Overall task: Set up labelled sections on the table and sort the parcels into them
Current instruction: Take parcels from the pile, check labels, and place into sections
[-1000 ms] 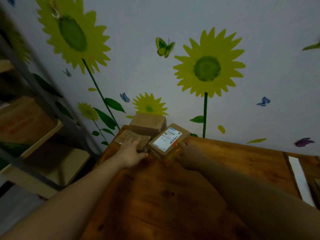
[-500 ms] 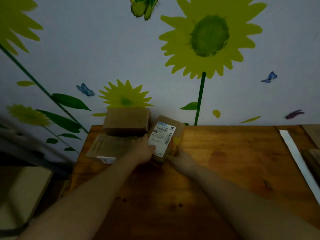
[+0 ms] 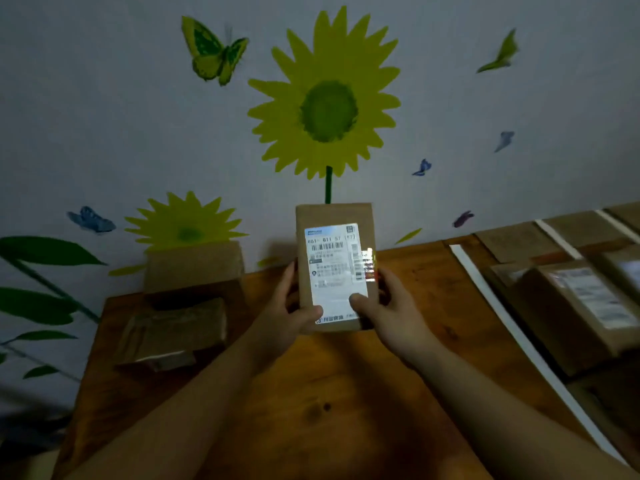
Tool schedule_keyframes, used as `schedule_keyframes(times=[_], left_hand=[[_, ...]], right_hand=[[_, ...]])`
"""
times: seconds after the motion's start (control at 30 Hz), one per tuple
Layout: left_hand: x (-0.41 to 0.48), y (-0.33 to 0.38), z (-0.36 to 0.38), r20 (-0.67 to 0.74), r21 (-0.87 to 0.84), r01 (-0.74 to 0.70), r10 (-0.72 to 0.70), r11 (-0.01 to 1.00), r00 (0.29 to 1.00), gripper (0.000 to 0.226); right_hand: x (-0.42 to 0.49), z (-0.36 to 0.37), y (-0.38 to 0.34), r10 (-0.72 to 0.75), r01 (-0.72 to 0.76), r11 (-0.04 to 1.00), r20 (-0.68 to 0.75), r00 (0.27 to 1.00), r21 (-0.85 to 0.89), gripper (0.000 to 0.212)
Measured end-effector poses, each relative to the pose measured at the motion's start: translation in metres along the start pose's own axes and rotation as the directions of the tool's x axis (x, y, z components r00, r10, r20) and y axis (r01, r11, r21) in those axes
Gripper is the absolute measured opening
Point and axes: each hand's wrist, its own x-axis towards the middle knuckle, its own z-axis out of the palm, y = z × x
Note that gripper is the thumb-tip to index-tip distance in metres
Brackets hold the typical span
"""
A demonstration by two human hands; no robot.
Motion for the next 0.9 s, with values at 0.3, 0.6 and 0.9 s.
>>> schedule_keyframes(times=[0.3,0.6,0.9], left_hand=[[-0.04,0.067,0.123,0.066,-0.068,-0.228,0.233,0.971,0.97,0.081],[-0.095,0.095,0.339,0.252,-0.077,-0.354,0.361,0.932,0.898,0.08],[-0.111,0.112,0.504,0.445,-0.039,-0.403,0.377,0.914,0.812,0.08]], right_hand=[[-0.096,-0.118,-0.039,-0.196,0.196,0.981,-0.074,0.978,-0.001,0.049],[-0.231,-0.297,-0.023,-0.313,0.297,0.95,-0.266,0.912,-0.099,0.052],[-0.327,-0.436,-0.01,-0.283,0.241,0.959,-0.472,0.835,-0.149,0.056]])
